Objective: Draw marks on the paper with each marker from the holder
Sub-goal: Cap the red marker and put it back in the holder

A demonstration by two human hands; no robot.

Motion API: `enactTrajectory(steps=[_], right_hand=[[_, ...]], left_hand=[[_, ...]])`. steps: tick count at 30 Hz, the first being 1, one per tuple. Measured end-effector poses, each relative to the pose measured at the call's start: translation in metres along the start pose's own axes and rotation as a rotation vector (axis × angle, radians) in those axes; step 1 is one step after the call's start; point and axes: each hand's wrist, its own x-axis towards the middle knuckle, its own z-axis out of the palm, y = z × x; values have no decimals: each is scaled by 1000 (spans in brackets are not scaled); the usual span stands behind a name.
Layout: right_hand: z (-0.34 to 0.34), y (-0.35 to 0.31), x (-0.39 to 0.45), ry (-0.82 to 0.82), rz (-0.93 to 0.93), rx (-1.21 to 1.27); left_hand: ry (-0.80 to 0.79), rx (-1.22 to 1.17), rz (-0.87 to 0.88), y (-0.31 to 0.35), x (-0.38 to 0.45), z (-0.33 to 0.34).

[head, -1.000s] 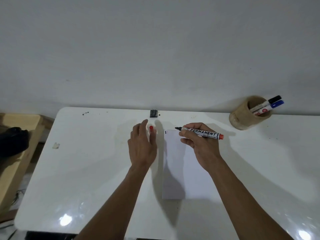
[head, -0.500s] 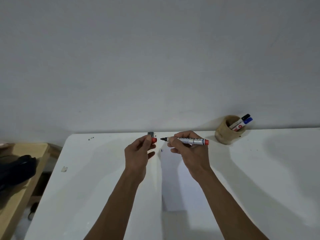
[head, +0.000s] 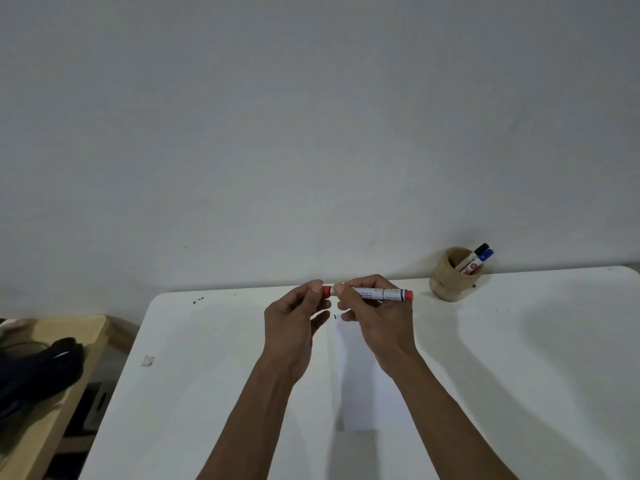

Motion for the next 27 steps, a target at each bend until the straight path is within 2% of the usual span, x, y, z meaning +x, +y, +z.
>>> enactTrajectory(steps=[4,8,14,16,19,23,27], right_hand=[[4,4,-8,59,82,160],[5,9,-16,128,181,327],[-31,-2,-14,69,305,440],[-53,-8,-9,98,275,320],[-85,-14,3,48,115,-123],[-117,-16,29,-9,-32,-493],[-154,-16,51,-27,-75,-589]], left_hand=[[17,-71,39,-5,1,0],[-16,13,74,-6,5,2],[-66,75,85,-10,11,18],[-60,91,96,-9,17,29],[-113,197,155,-8,23,56],[-208,359,254,-13,28,107],[-253,496,331,-29,36,155]])
